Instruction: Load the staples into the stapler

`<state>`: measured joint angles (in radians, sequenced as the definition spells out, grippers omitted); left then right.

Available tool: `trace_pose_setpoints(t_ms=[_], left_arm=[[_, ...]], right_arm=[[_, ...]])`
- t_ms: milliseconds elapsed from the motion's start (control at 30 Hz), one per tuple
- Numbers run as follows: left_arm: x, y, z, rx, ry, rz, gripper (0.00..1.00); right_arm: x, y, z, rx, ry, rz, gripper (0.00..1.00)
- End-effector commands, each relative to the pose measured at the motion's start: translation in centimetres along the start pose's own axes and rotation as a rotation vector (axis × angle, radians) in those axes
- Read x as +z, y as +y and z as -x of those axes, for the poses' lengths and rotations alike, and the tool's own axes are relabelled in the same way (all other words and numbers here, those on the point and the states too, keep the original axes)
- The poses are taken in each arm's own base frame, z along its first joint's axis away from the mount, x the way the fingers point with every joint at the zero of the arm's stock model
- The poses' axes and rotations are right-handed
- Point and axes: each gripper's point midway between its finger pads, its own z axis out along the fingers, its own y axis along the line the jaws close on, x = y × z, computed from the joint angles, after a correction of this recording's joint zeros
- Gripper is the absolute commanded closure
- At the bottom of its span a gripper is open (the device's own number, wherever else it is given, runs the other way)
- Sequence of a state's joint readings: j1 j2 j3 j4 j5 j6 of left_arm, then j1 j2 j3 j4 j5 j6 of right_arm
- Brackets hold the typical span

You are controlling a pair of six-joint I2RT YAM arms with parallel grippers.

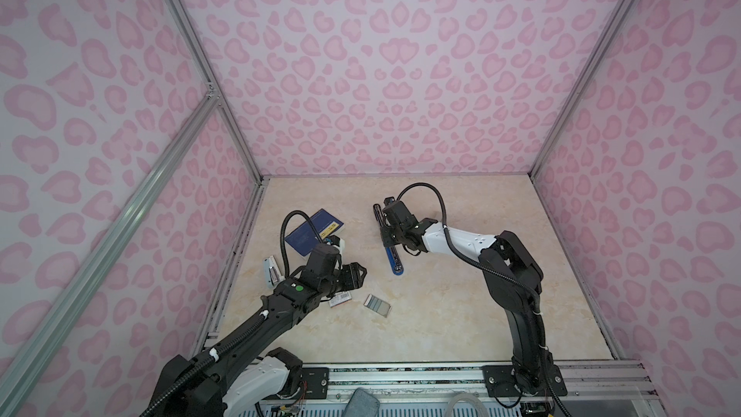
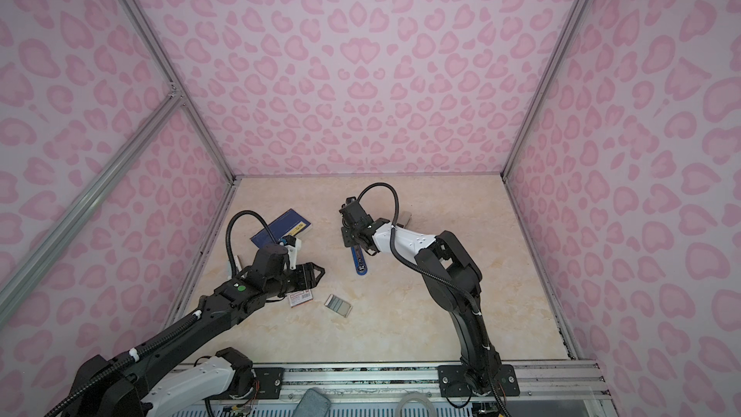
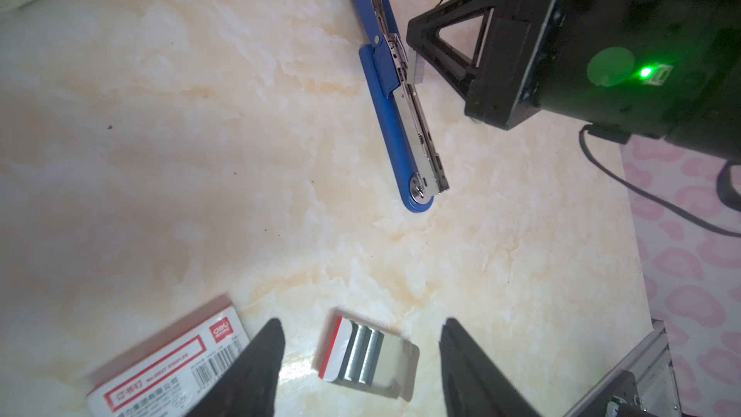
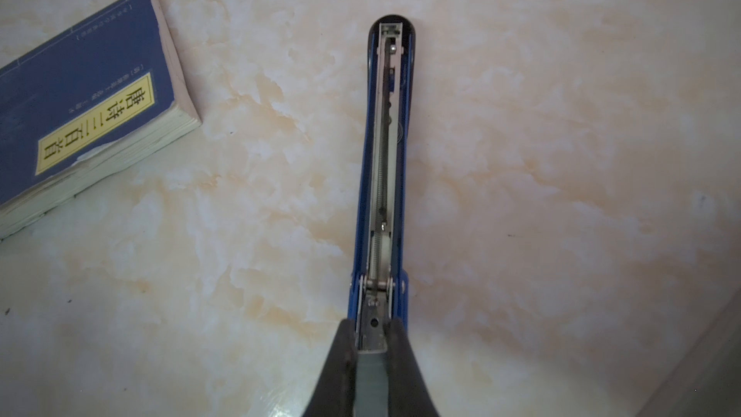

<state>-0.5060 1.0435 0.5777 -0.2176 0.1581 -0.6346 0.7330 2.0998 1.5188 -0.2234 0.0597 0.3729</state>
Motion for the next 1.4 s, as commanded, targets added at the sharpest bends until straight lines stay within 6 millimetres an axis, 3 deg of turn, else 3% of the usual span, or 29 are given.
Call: trace_pose_setpoints(t_ms=[0,467,800,1200,1233,1367], left_arm=[[0.1,-0.2,0.1,-0.001,-0.006,-0.014,0.35],[0.1,-0.1,0.0,-0.007,-0.009,-0.014,0.35],[0.0,0.1,-0.2,-0.009,-0.009,-0.012,0.36],[0.0,0.1,-0.2,-0.009,-0.013,-0.012,0.36],[0.0,0.1,-0.2,-0.007,-0.013,-0.011,0.36],[0.0,0.1,-0.2,-0.008,-0.013,-0.012,0.36]], right_arm=[[0.6,-0.2,-0.7,-0.005,0.011,-0.014,0.87],[0.0,0.0,-0.1,-0.015,-0.009,-0.022,0.87],[0.7,-0.3,-1.1,-0.019,0.011,-0.041,0.87],[0.2,-0.1,-1.2,-0.042,-0.002,-0.064,0.87],[0.5,-0.6,-2.4,-0.047,0.023,-0.074,0.87],[0.3,-0.7,-2.8,-0.048,0.026,-0.079,0.84]])
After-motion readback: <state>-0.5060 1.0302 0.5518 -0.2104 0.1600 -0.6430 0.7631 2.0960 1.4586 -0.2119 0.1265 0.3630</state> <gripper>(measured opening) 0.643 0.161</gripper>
